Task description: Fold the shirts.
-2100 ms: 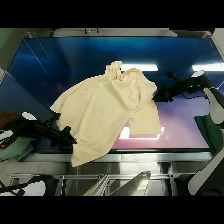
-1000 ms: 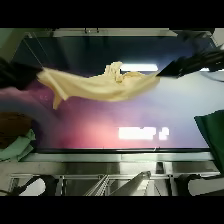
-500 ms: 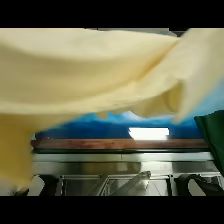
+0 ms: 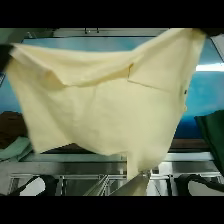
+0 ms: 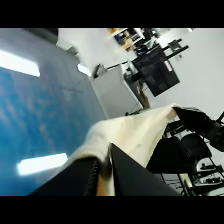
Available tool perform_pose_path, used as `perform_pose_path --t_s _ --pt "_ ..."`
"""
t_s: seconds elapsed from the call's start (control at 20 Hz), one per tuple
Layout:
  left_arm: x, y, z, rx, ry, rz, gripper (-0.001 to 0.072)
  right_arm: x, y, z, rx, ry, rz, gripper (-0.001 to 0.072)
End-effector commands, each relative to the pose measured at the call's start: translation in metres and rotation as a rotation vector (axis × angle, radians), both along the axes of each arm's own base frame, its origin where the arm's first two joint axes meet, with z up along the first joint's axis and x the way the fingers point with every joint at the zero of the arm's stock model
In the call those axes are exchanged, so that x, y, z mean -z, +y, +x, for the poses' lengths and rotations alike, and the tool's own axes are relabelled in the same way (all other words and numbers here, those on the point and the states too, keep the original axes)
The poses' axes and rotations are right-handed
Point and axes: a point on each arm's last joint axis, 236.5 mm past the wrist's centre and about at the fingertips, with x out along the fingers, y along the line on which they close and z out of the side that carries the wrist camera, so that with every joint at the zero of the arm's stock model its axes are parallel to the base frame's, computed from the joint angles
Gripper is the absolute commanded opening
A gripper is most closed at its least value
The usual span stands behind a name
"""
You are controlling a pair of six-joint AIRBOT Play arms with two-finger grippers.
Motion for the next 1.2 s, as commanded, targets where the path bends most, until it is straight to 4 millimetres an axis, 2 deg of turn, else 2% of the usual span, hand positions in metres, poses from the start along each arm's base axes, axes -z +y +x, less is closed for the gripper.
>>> perform_pose_path --t_s 0.0,0.05,0.1,0.15,0.2,0.25,0.3,0.35,0.4,0.45,0.5,0.55,0.6,0.65,0.7,0.75,0.85,0.9,0.95,1.05,1.1,1.15 --pt "0.169 0.0 0.045 -0.048 0.297 0.055 0.0532 0.149 0.009 0.059 0.021 0.303 0.066 0.0025" --pt "0.194 0.006 0.054 -0.067 0.348 0.03 0.0716 0.179 0.004 0.073 0.058 0.344 0.082 0.0025" --pt "0.211 0.016 0.062 -0.07 0.377 0.009 0.0713 0.203 -0.001 0.084 0.094 0.375 0.107 0.0058" --pt "0.214 0.023 0.066 -0.048 0.382 -0.013 0.0713 0.213 -0.002 0.091 0.113 0.393 0.149 0.0268" --pt "0.208 0.03 0.069 -0.005 0.364 -0.034 0.0712 0.215 -0.006 0.094 0.126 0.402 0.192 0.0531" --pt "0.194 0.037 0.067 0.054 0.334 -0.048 0.0712 0.21 -0.011 0.096 0.137 0.398 0.22 0.0612" --pt "0.18 0.042 0.061 0.112 0.318 -0.061 0.0711 0.198 -0.019 0.096 0.147 0.385 0.249 0.0614" --pt "0.171 0.047 0.052 0.154 0.344 -0.066 0.071 0.182 -0.027 0.093 0.146 0.373 0.28 0.0613" --pt "0.168 0.051 0.04 0.193 0.388 -0.045 0.0648 0.168 -0.033 0.084 0.127 0.374 0.299 0.0598" --pt "0.172 0.053 0.026 0.225 0.444 0.001 0.0595 0.157 -0.035 0.07 0.084 0.391 0.303 0.0485" --pt "0.184 0.054 0.008 0.246 0.523 0.07 0.0581 0.148 -0.033 0.048 0.012 0.417 0.292 0.0376" --pt "0.199 0.054 -0.011 0.256 0.594 0.144 0.057 0.143 -0.028 0.023 -0.074 0.462 0.281 0.0364" --pt "0.213 0.054 -0.028 0.252 0.659 0.197 0.0478 0.14 -0.024 -0.001 -0.153 0.511 0.274 0.0331" --pt "0.224 0.049 -0.047 0.259 0.704 0.238 0.0364 0.139 -0.019 -0.023 -0.219 0.565 0.273 0.0071" --pt "0.232 0.043 -0.063 0.262 0.738 0.255 0.0319 0.142 -0.016 -0.036 -0.243 0.601 0.28 0.0026" --pt "0.239 0.036 -0.079 0.257 0.761 0.26 0.0237 0.147 -0.013 -0.048 -0.246 0.636 0.294 0.0025" --pt "0.259 0.028 -0.107 0.218 0.809 0.293 0.001 0.162 -0.003 -0.082 -0.264 0.697 0.321 0.0025" --pt "0.273 0.03 -0.128 0.221 0.854 0.343 0.0103 0.172 0.002 -0.099 -0.265 0.723 0.335 0.0025" --pt "0.286 0.032 -0.15 0.218 0.937 0.38 0.0337 0.183 0.006 -0.114 -0.248 0.74 0.349 0.0025" --pt "0.304 0.033 -0.194 0.239 1.093 0.417 0.0337 0.206 0.011 -0.137 -0.195 0.746 0.36 0.0025" --pt "0.311 0.033 -0.206 0.25 1.127 0.429 0.0339 0.214 0.013 -0.144 -0.175 0.737 0.355 0.0025" --pt "0.319 0.03 -0.211 0.249 1.143 0.423 0.0517 0.22 0.015 -0.15 -0.16 0.731 0.351 0.0025"
